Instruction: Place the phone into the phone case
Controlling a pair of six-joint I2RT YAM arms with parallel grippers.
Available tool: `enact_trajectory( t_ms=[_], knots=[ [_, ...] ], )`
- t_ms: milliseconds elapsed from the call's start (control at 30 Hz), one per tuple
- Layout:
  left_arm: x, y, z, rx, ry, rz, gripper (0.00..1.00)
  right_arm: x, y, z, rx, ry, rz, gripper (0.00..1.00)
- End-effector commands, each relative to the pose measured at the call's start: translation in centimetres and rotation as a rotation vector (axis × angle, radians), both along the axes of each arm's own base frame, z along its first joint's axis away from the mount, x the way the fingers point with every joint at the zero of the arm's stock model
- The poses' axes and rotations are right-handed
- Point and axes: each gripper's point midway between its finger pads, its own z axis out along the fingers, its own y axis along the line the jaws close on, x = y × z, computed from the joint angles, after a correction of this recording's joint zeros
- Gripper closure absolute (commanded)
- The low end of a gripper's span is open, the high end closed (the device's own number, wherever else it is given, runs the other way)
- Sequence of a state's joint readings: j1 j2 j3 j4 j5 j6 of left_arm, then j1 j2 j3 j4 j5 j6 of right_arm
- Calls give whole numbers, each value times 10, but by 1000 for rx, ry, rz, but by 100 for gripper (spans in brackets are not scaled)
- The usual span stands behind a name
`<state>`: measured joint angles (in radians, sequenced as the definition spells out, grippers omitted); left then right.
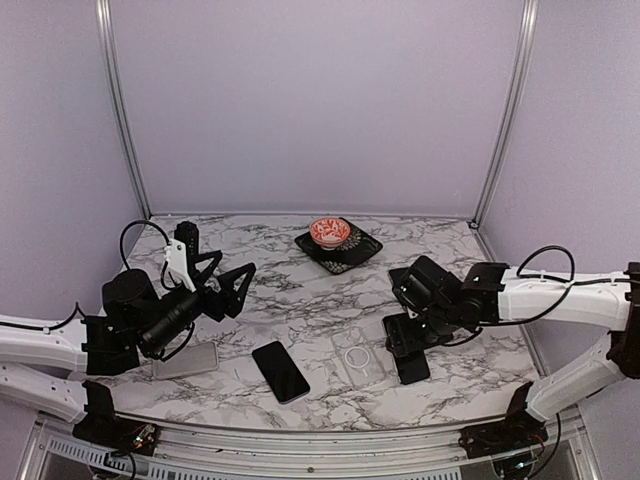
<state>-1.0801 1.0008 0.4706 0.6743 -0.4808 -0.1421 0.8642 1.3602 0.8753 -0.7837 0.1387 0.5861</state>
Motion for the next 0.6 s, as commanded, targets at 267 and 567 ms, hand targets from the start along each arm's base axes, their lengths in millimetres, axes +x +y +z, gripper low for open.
enact_trajectory(
  t_ms=[267, 567],
  knots=[
    [4, -1, 7, -14, 5, 17, 13, 28, 108, 78, 239, -432, 13, 72],
    [6, -5, 6, -4, 10, 15, 13, 21, 133, 43, 181, -395, 90, 74]
  ],
)
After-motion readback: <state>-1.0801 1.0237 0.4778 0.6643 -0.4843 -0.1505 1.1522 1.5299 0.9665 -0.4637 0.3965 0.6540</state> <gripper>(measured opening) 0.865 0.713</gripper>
